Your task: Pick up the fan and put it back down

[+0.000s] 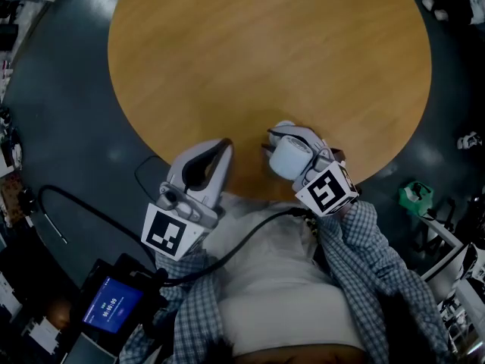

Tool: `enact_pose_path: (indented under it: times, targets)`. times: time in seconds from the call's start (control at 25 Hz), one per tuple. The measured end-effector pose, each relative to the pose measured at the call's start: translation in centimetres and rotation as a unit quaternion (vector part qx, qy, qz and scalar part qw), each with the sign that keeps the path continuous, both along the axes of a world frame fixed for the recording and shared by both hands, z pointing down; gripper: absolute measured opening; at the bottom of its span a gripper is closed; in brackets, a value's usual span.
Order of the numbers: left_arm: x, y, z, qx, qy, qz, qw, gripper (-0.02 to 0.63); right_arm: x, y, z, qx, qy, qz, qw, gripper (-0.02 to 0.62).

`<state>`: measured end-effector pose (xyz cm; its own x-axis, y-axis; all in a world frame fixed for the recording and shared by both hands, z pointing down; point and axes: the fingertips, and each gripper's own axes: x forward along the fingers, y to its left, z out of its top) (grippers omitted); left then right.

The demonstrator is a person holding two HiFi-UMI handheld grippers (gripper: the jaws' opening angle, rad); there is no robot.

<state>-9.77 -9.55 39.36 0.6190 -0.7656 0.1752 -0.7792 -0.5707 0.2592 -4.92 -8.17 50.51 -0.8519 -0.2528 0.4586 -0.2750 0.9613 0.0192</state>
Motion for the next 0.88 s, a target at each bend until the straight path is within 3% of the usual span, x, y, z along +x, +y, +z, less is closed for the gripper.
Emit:
enact_pose_path:
  times: [0.36,0.72,0.88]
  targets:
    - [0.3,-0.1,-0.4,0.0,0.0,0.006,1.0,-0.002,0.5,0.2,0.2,-0.016,-0.008,0.004,1.0,0.144]
    - [1.6,-0.2,-0.9,0.006,0.007,0.045,0.9989,-0.002,4.3,1.9,0.4,-0.028,-0.01,0.052,0.998,0.169]
    - [3.3,-0.4,-1.9,0.018,0.014,0.068,0.9974,-0.002,6.7,2.5,-0.4,-0.033,-0.022,0.094,0.995,0.111]
